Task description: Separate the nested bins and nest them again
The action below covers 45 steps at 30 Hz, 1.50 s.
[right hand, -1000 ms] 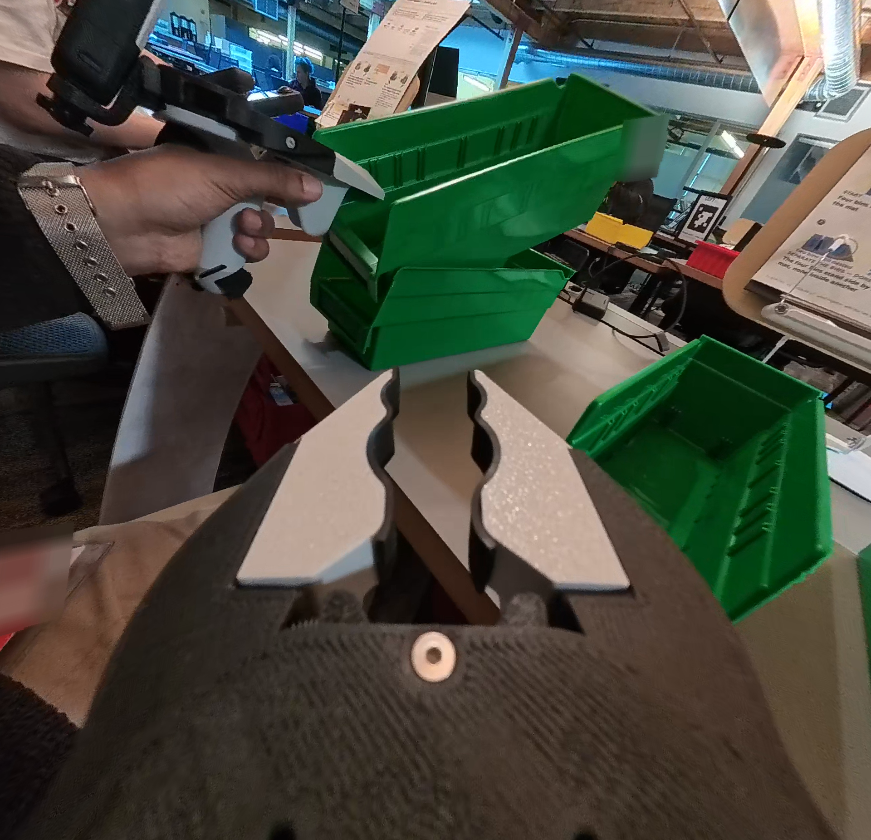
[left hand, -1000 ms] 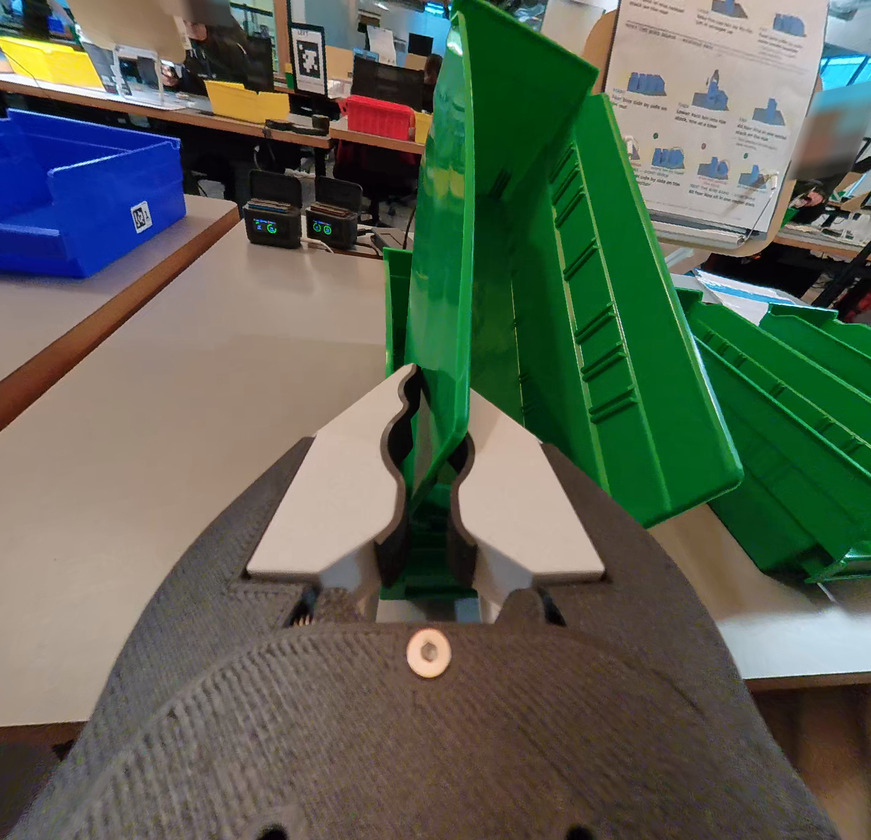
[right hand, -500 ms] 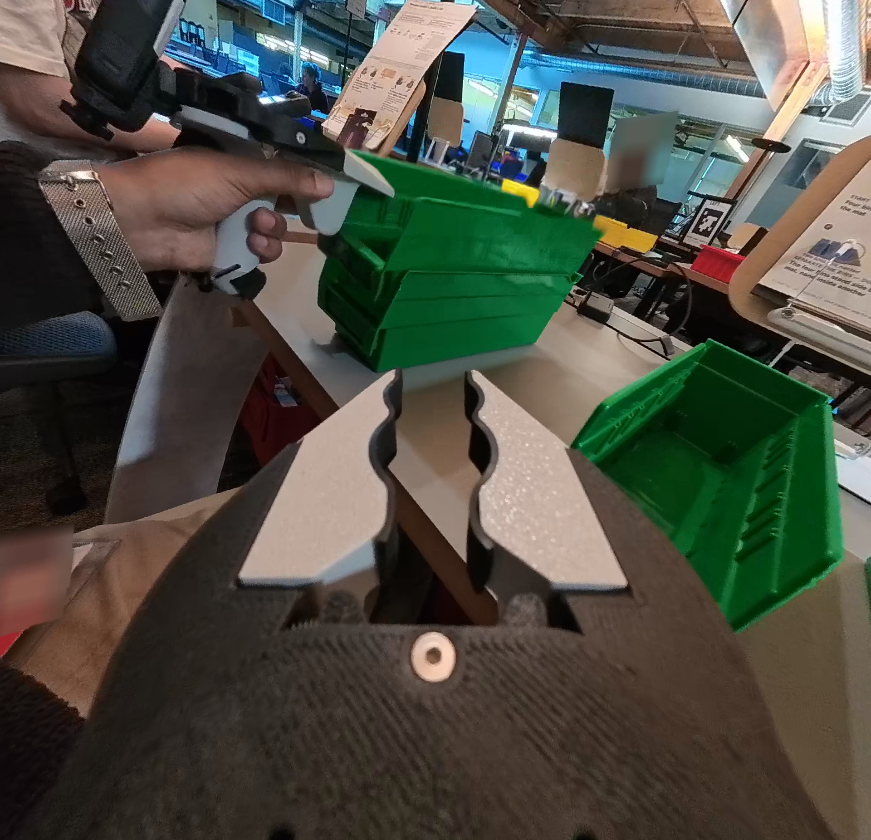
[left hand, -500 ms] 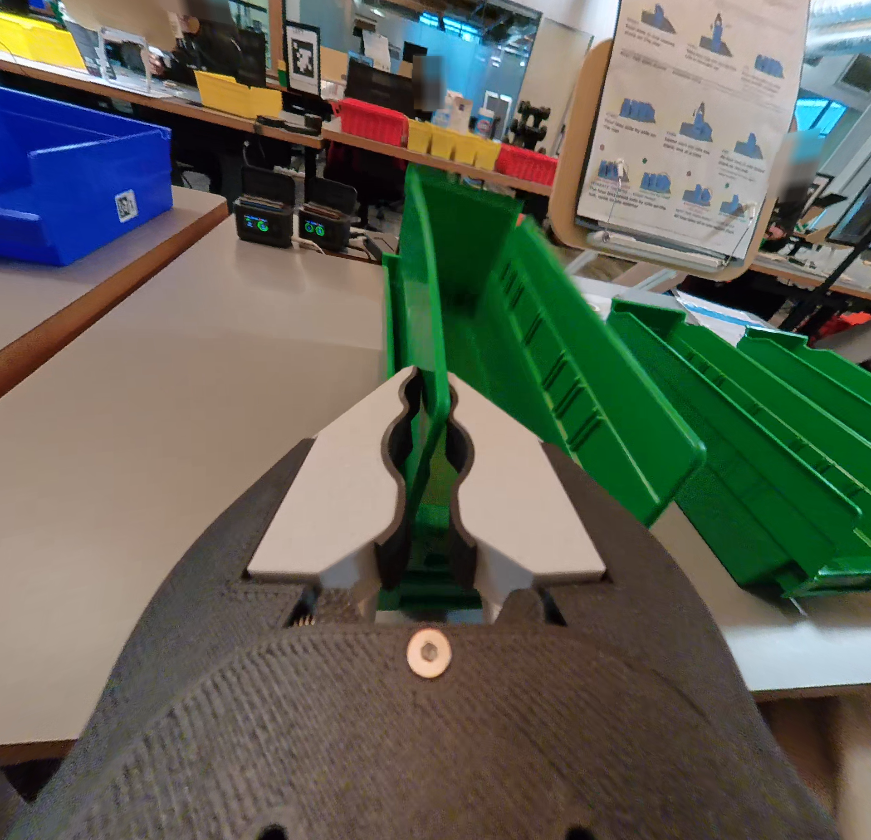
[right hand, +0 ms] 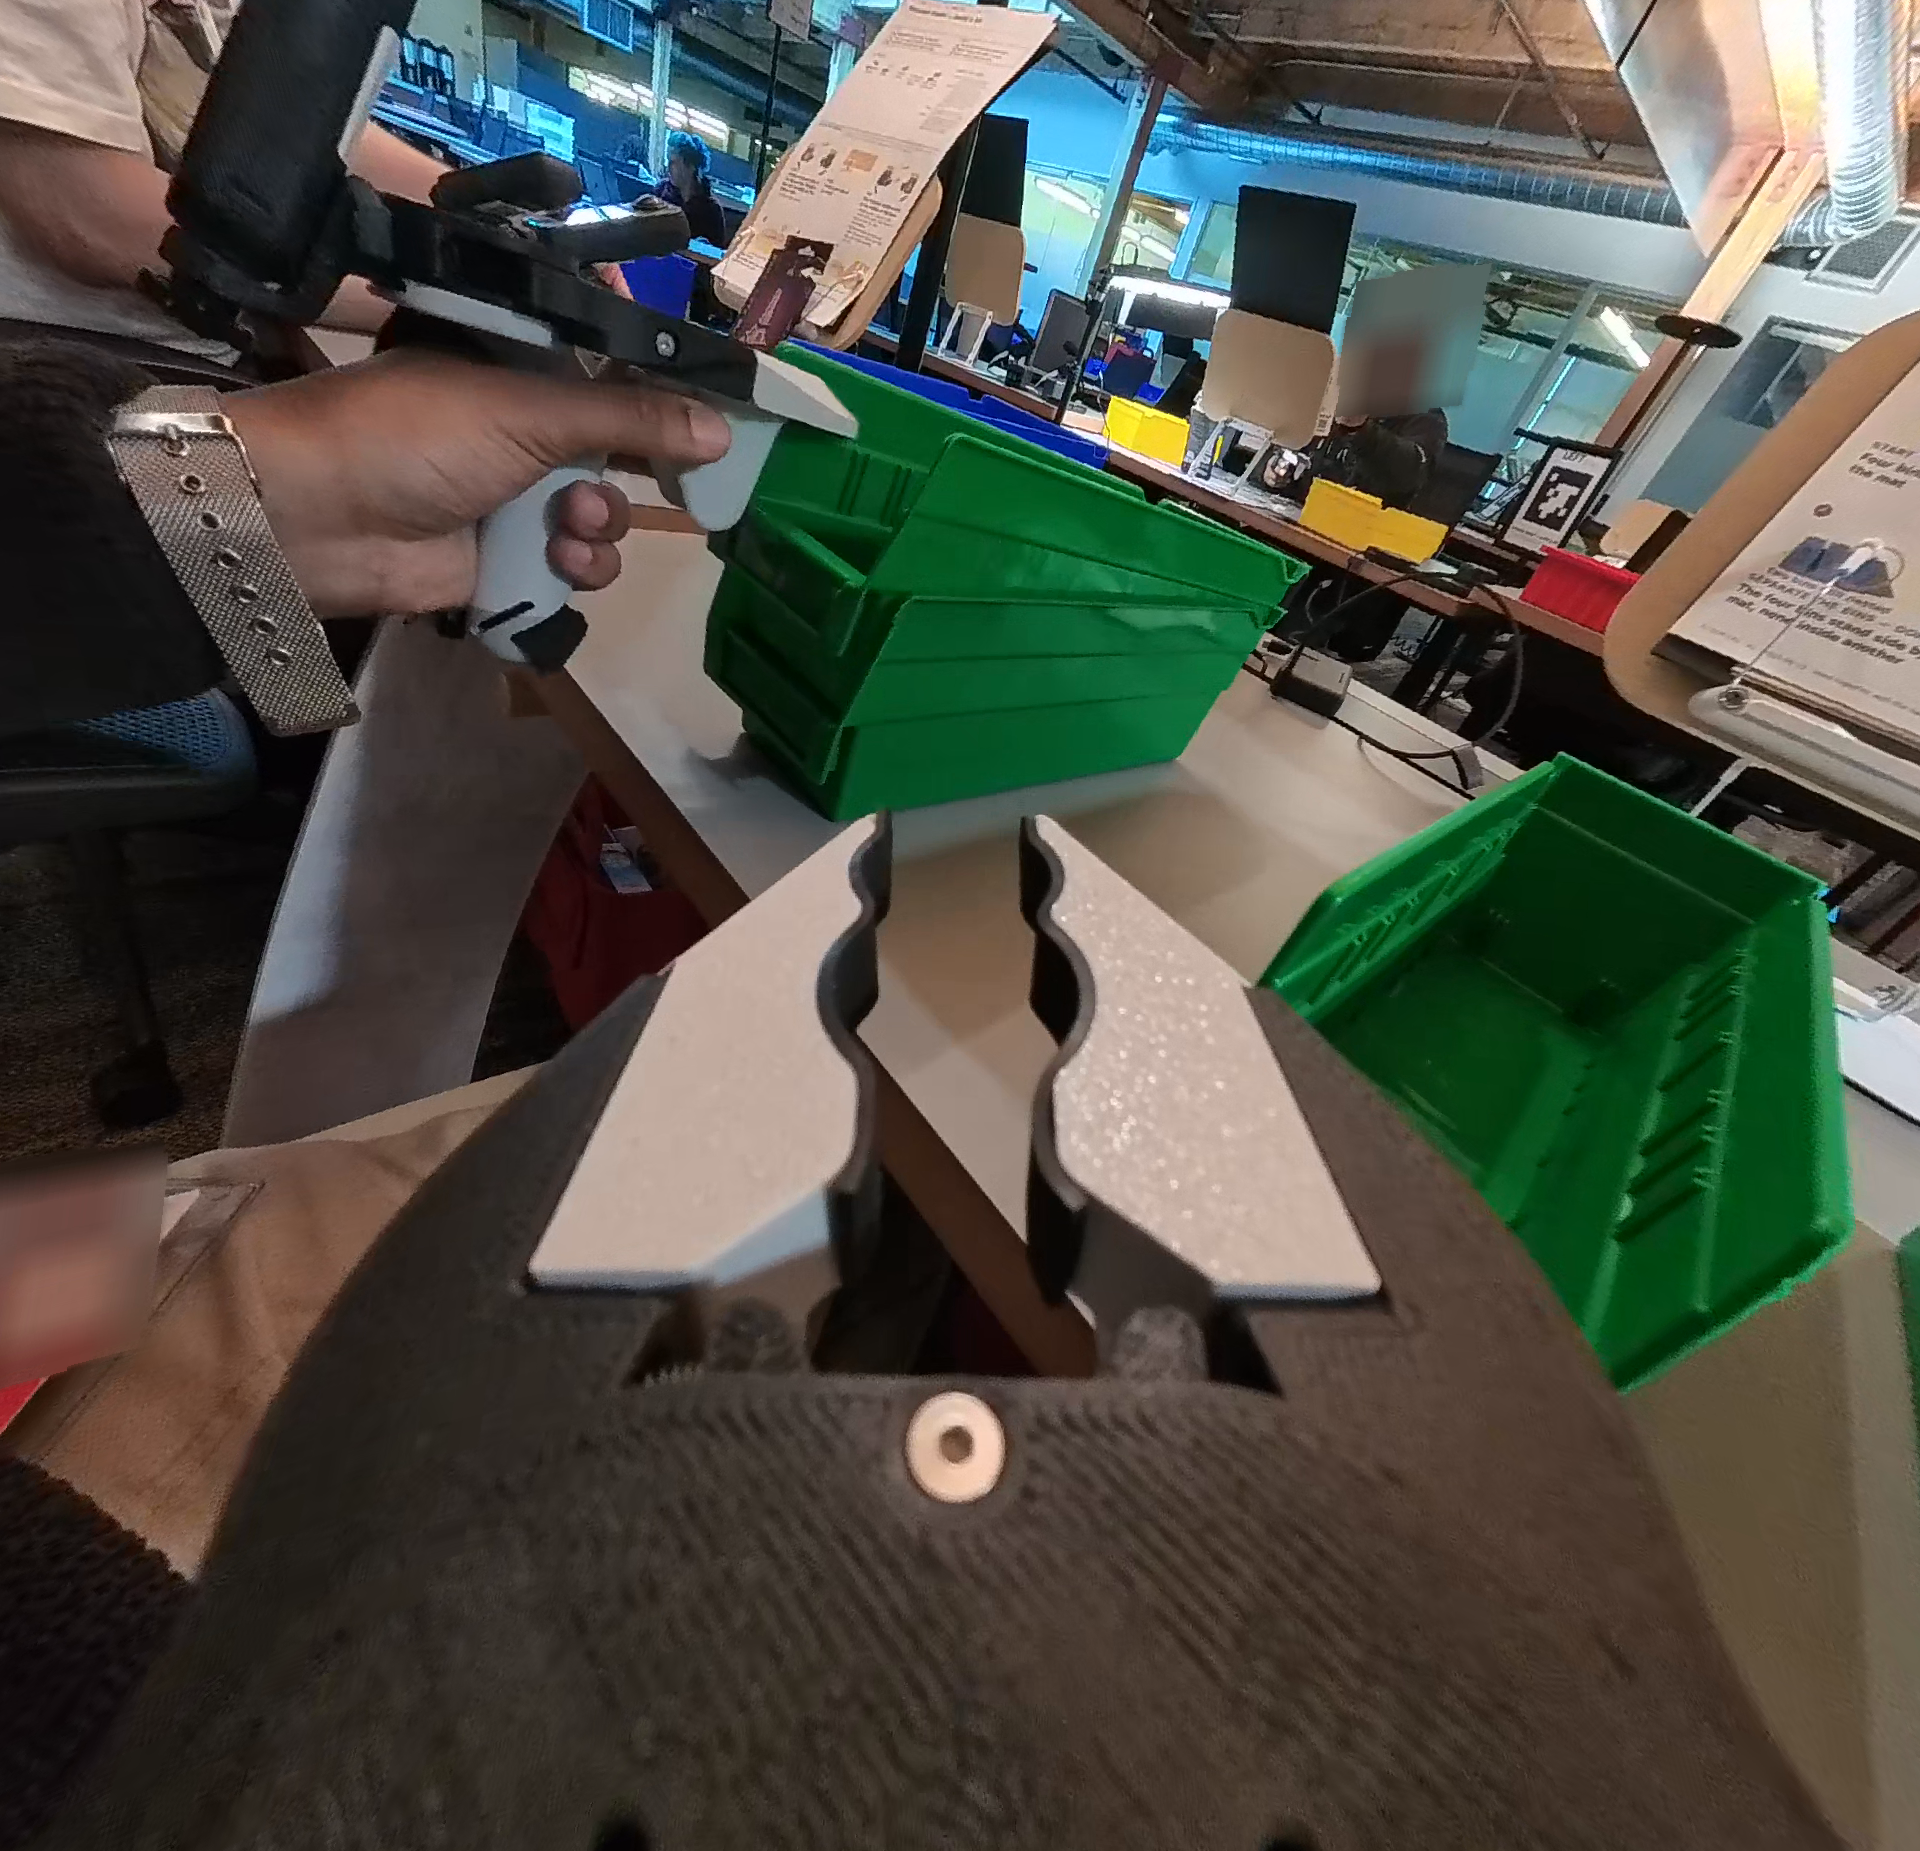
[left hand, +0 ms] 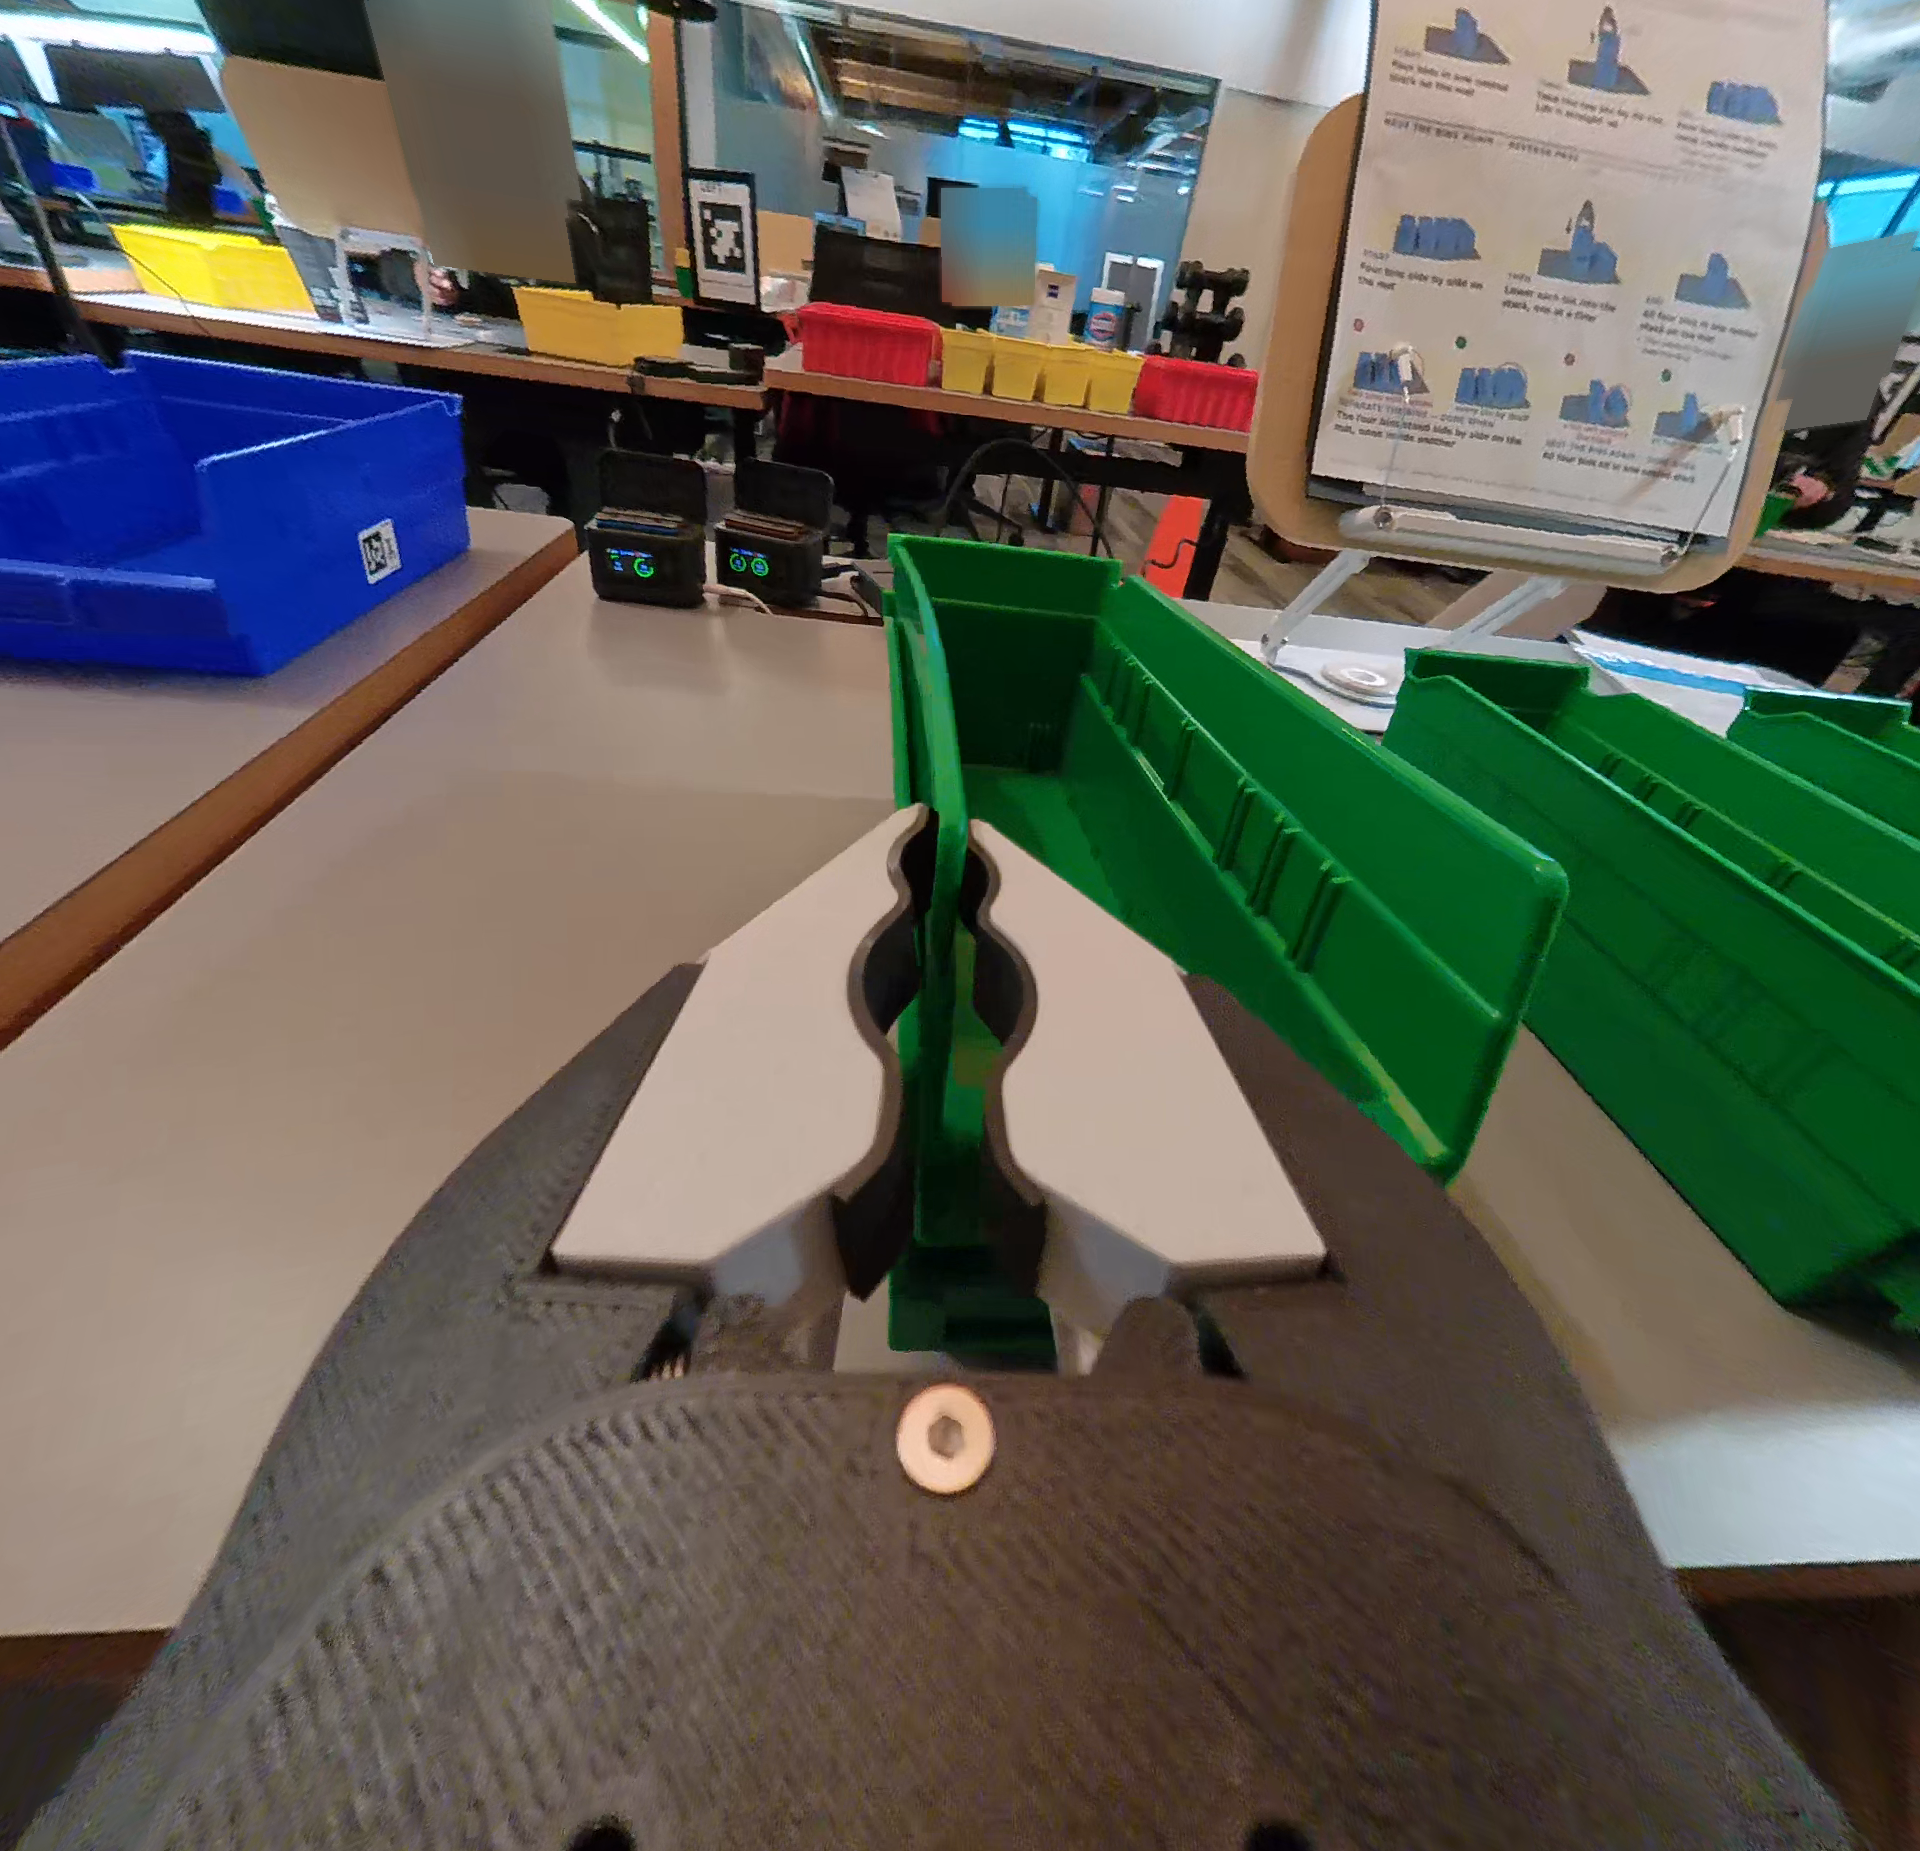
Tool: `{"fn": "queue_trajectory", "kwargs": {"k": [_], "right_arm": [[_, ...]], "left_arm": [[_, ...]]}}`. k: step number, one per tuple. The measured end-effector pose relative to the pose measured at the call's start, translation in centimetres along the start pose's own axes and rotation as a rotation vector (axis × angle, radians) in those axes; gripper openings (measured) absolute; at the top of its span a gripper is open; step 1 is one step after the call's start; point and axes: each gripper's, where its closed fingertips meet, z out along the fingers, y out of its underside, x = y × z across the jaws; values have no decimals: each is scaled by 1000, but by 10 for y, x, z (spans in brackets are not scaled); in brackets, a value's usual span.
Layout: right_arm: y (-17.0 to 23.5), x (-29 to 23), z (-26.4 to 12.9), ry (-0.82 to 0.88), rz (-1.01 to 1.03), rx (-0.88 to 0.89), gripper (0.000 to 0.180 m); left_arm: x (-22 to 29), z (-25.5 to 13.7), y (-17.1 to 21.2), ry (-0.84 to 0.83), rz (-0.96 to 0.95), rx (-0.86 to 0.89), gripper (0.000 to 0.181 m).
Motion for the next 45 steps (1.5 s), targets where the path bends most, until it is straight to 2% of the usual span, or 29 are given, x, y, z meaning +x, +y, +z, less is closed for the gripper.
{"fn": "queue_trajectory", "kwargs": {"k": [8,14,17,21,24,38,45], "right_arm": [[1,-1,1,-3,-6,-2,23],[1,-2,1,-4,-7,-3,23],[1,-2,1,-5,-7,-3,23],[1,-5,1,-10,-16,-4,23],[2,-6,1,-10,-26,-6,23],[4,-11,1,-24,-70,-16,23],[6,-9,2,-24,-61,-19,23]], "left_arm": [[-2,2,-3,30,-130,47,0],[6,-8,-28,54,-78,199,0],[9,-7,-27,59,-64,231,0],[2,6,-6,15,6,182,0],[-1,14,11,4,-33,94,0],[-2,11,22,-15,-38,43,0],[-2,11,23,-86,73,25,0]]}}
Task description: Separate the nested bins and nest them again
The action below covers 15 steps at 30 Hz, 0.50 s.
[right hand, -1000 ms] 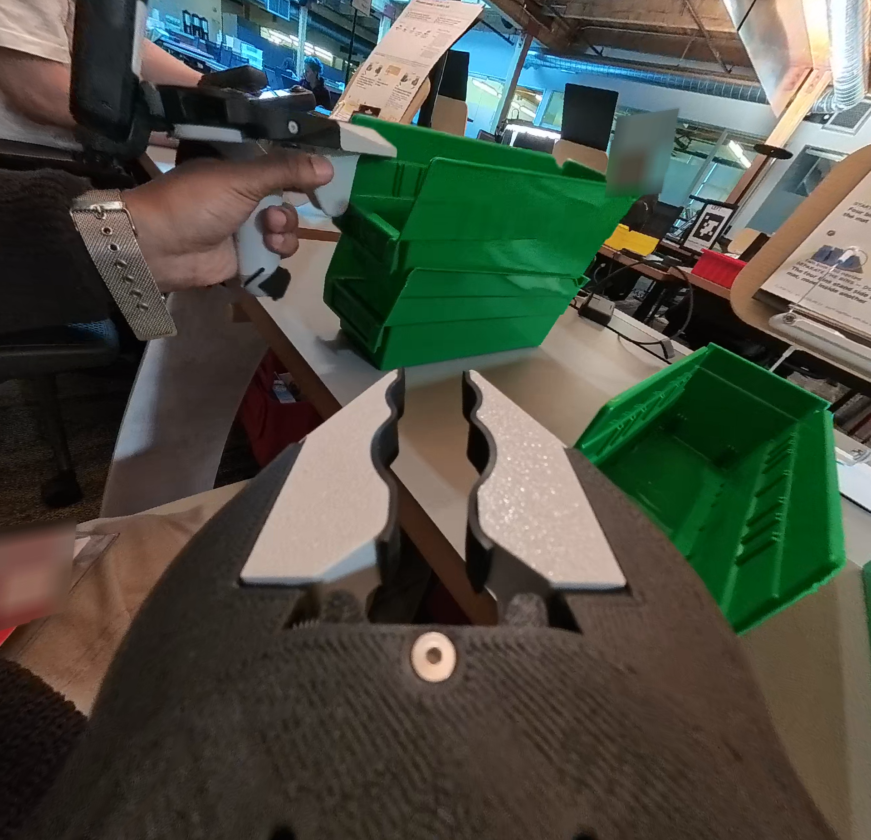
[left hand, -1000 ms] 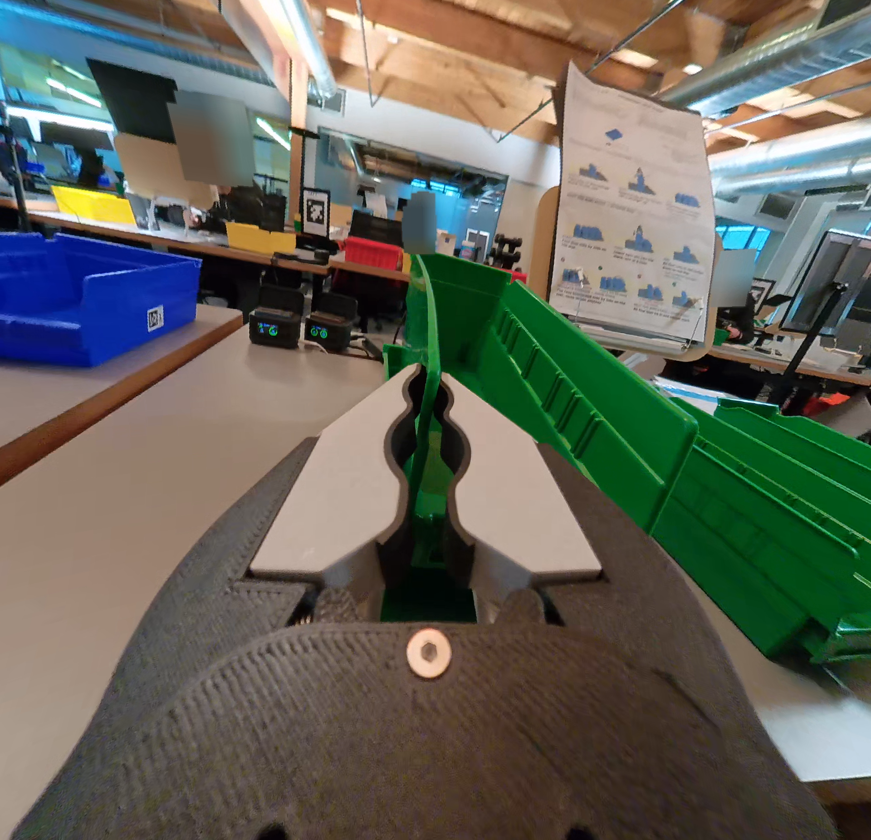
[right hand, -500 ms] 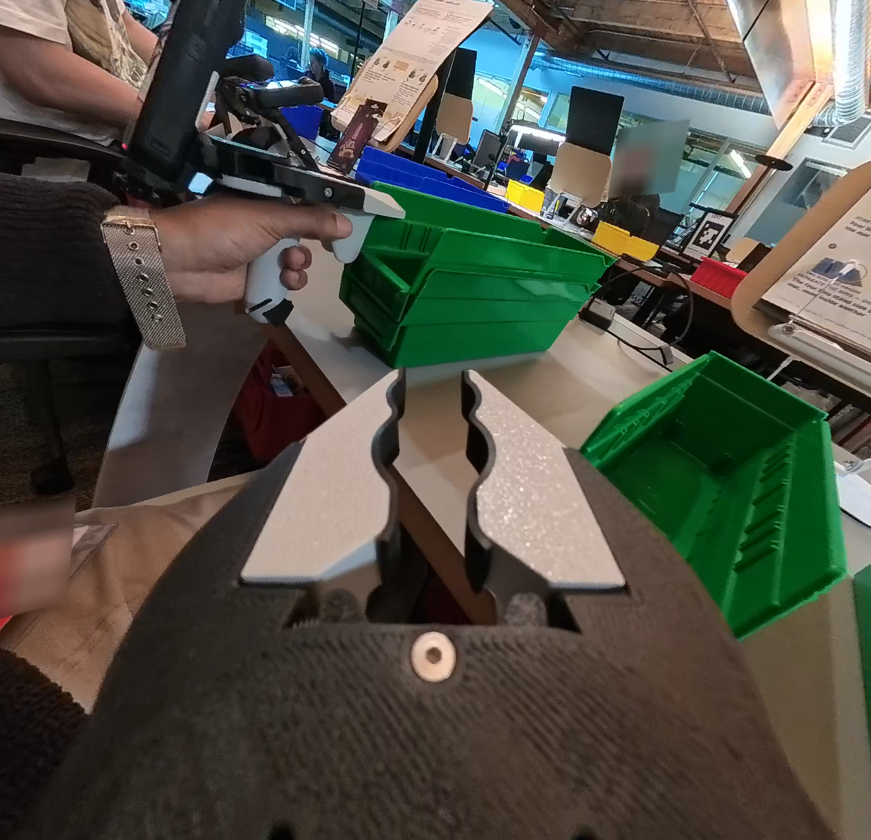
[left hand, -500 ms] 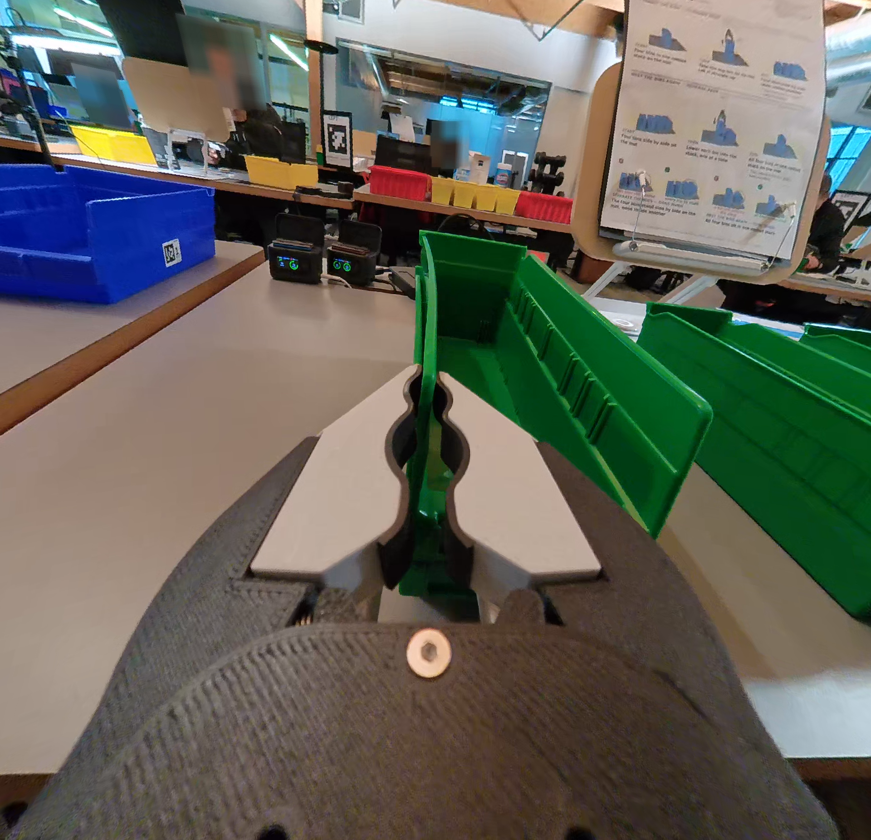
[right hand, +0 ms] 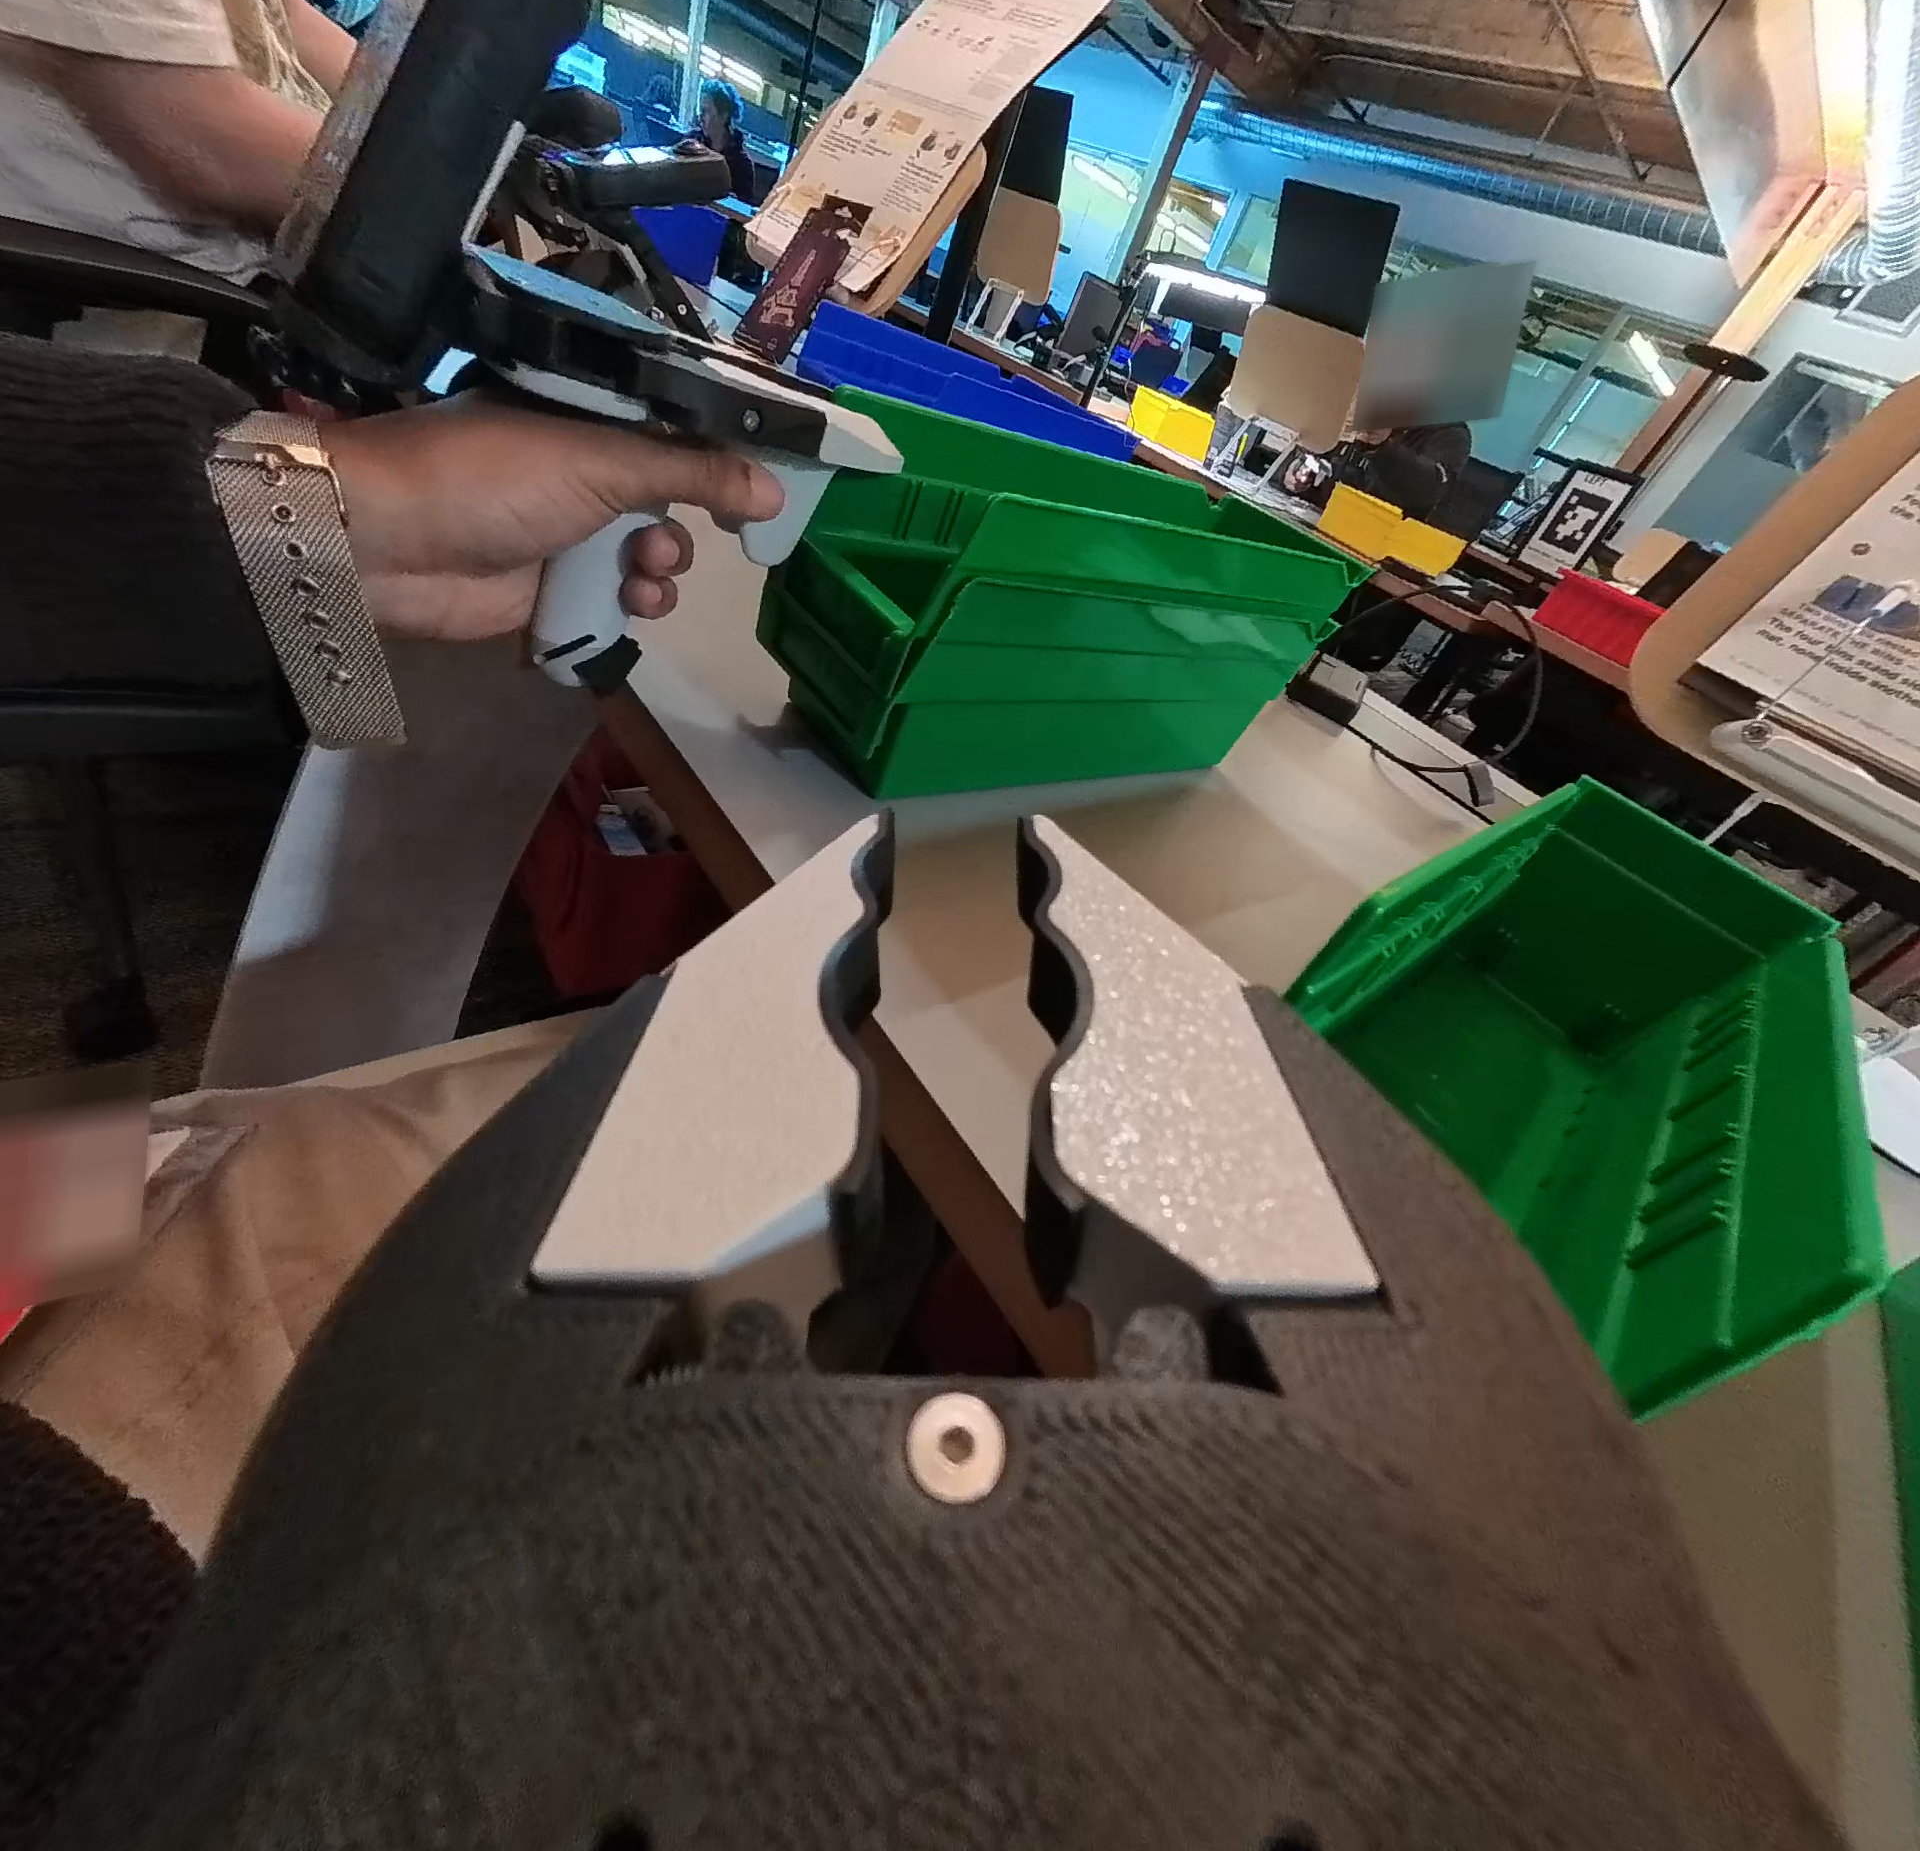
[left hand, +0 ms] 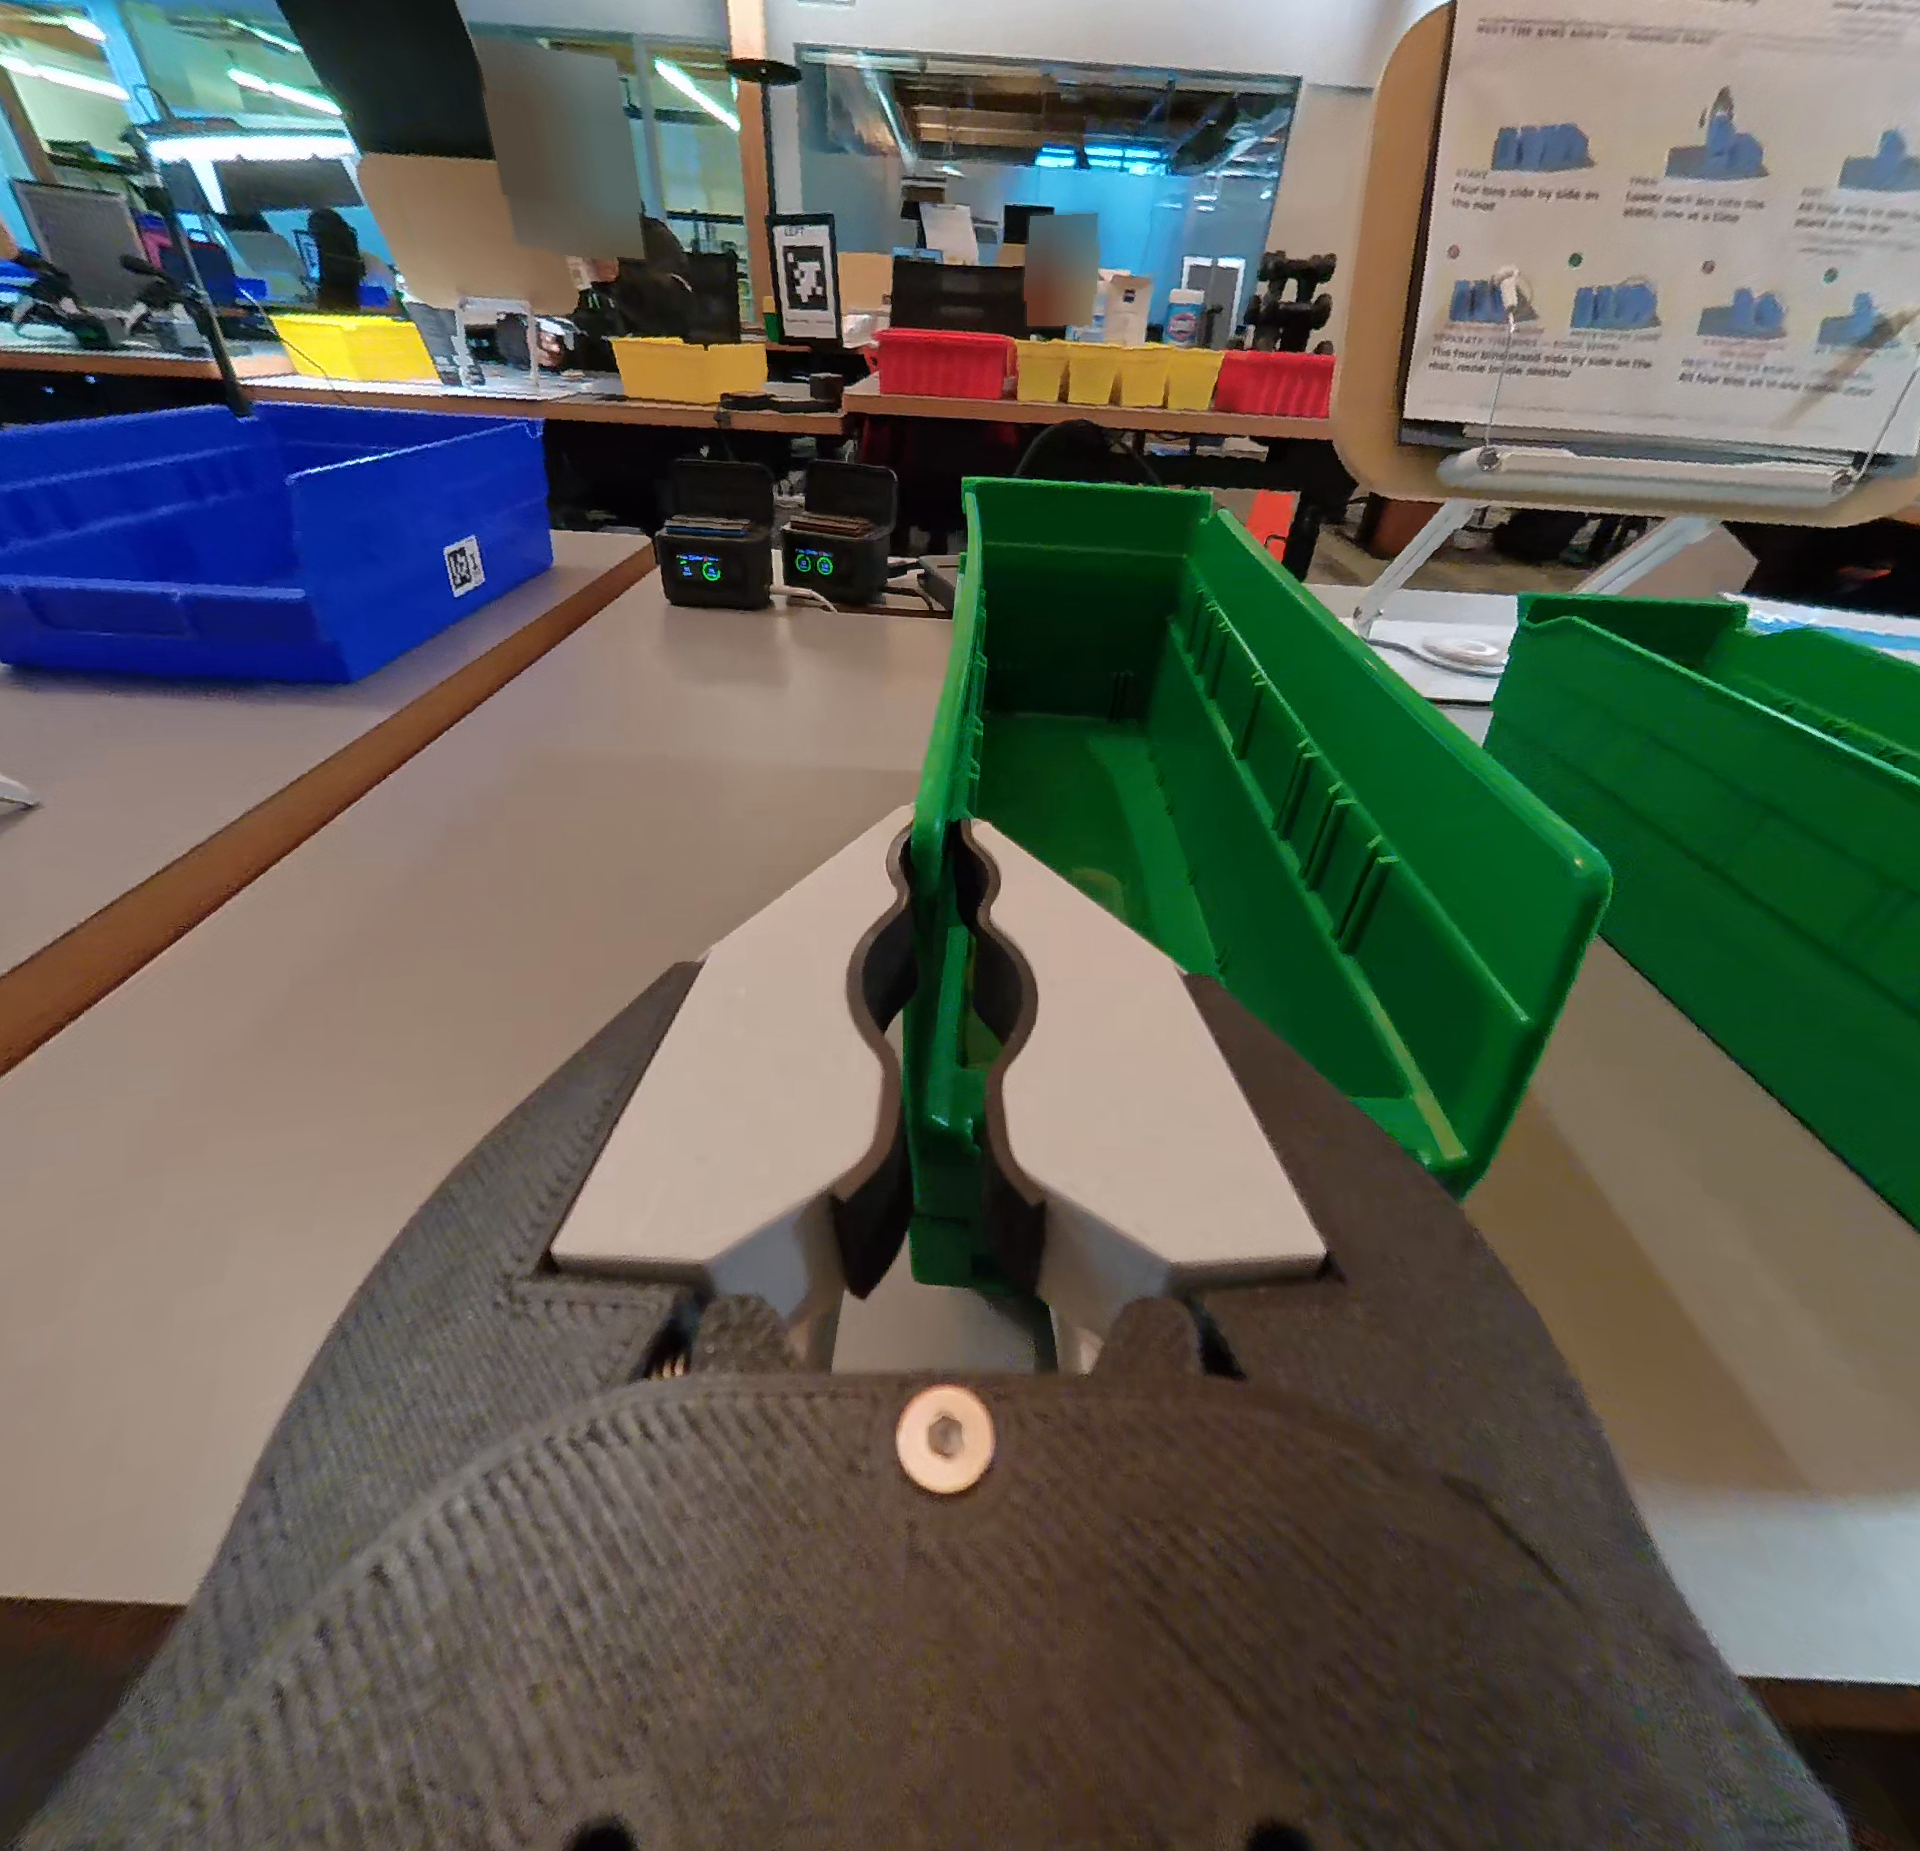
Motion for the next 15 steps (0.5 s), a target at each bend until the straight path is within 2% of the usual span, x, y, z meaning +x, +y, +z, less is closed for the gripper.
{"fn": "queue_trajectory", "kwargs": {"k": [15], "right_arm": [[-5,-11,7,-56,-9,21,22]], "left_arm": [[-2,-19,1,27,51,5,2]]}}
